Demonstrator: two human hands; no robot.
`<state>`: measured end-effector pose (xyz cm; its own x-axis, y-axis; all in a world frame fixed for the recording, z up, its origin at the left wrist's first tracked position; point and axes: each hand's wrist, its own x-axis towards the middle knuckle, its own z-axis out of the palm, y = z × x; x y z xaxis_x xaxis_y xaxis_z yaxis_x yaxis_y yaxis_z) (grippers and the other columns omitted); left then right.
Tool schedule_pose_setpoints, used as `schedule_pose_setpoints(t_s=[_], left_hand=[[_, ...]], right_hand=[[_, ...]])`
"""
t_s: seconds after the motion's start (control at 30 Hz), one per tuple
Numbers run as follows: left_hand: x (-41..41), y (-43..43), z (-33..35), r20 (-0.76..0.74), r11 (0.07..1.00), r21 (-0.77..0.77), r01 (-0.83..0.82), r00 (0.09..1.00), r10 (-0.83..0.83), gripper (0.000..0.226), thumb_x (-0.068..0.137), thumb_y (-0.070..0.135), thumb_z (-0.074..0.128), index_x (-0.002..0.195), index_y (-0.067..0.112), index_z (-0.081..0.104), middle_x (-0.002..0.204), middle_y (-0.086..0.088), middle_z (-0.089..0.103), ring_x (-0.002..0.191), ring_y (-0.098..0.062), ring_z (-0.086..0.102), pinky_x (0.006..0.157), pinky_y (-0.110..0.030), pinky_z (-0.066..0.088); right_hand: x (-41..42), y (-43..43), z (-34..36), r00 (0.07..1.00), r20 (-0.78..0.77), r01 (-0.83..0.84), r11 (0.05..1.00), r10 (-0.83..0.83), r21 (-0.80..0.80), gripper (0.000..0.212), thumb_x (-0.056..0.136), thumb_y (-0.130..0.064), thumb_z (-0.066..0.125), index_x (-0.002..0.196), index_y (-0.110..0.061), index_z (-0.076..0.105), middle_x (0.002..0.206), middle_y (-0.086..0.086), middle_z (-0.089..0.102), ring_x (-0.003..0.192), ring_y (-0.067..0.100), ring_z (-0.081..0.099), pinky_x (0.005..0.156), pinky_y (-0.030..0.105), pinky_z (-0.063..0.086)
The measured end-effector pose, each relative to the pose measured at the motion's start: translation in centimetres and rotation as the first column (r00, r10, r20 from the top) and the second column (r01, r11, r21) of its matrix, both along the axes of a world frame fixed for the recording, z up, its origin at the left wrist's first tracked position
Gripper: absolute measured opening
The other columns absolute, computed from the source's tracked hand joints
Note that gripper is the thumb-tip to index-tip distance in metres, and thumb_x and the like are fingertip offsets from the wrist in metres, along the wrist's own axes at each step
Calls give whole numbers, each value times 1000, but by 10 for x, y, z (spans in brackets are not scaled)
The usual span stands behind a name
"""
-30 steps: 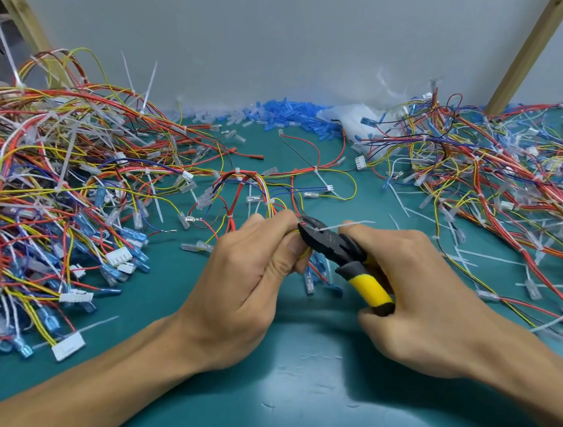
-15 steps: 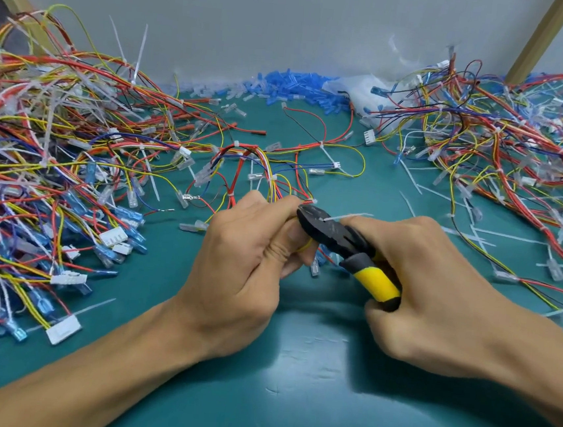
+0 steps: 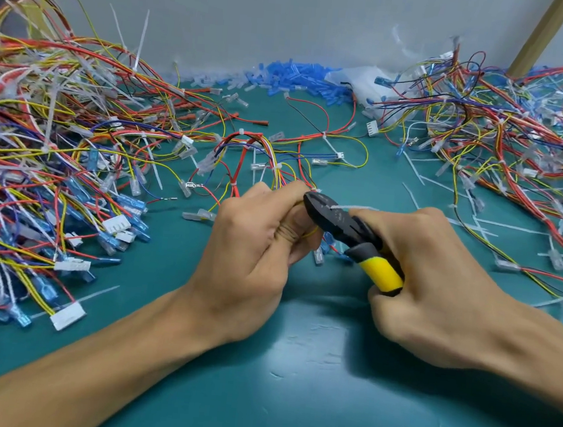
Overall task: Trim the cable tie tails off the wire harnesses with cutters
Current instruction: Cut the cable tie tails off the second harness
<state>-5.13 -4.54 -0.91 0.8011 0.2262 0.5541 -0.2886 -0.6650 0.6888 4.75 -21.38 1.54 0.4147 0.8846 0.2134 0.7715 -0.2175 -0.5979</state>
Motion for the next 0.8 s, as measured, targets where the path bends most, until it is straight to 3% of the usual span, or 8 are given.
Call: schedule_pose_setpoints(t_s=[0.1, 0.23, 0.33, 0.43, 0.53, 0.67, 0.8], left_hand=[[1, 1, 0, 1, 1000, -13, 5, 1000, -5, 32, 110, 31, 39, 81, 26, 49, 61, 17, 40, 56, -15, 37, 56, -23, 29], [-1, 2, 1, 23, 999, -36, 16, 1000, -16, 34, 111, 29, 38, 83, 17, 53, 65, 16, 39, 57, -16, 37, 56, -25, 32], [-1, 2, 5, 41, 1000, -6, 11, 999, -11, 29, 111, 27, 38, 85, 24, 51, 66, 19, 40, 57, -9, 38, 58, -23, 31], [0, 1, 9, 61, 1000, 15, 9, 998, -10, 27, 110, 23, 38, 85, 25, 49, 66, 21, 38, 58, -1, 36, 59, -14, 28], [0, 2, 7, 64, 1000, 7, 8, 998, -8, 35, 111, 20, 39, 82, 10, 55, 67, 21, 36, 58, -1, 35, 59, -12, 26], [2, 3, 8, 69, 1000, -19, 4, 998, -2, 33, 110, 20, 39, 79, 14, 50, 67, 20, 37, 57, -2, 36, 59, -12, 26], [2, 5, 5, 85, 999, -44, -29, 996, 32, 34, 110, 19, 37, 79, 19, 48, 65, 17, 38, 56, -2, 36, 59, -14, 27]], right_hand=[[-1, 0, 4, 999, -53, -10, 1000, 10, -2, 28, 62, -10, 41, 69, -36, 36, 69, 8, 25, 67, 18, 18, 51, 37, 17], [-4, 1, 11, 995, -97, -26, 1000, 25, -9, 35, 60, -8, 42, 68, -42, 40, 70, 11, 27, 66, 19, 19, 52, 36, 16], [-4, 0, 12, 991, -131, -18, 1000, 19, 8, 45, 56, -5, 45, 64, -48, 43, 69, 6, 26, 63, 11, 19, 51, 31, 15], [-3, -3, 11, 976, -216, -29, 1000, 29, 3, 30, 52, -1, 49, 69, -22, 36, 67, -4, 22, 62, 8, 18, 52, 32, 14], [-5, -2, 8, 965, -255, -53, 998, 62, 43, 33, 50, -1, 51, 70, -21, 35, 65, -8, 25, 61, 8, 20, 51, 31, 15], [1, 3, 5, 999, -37, 5, 998, -3, 56, 32, 57, -4, 54, 77, -26, 41, 67, 2, 29, 63, 18, 22, 52, 34, 19], [6, 1, 3, 994, 105, 20, 999, -25, 45, 35, 59, -5, 58, 78, -23, 34, 67, -5, 31, 63, 18, 28, 52, 30, 20]])
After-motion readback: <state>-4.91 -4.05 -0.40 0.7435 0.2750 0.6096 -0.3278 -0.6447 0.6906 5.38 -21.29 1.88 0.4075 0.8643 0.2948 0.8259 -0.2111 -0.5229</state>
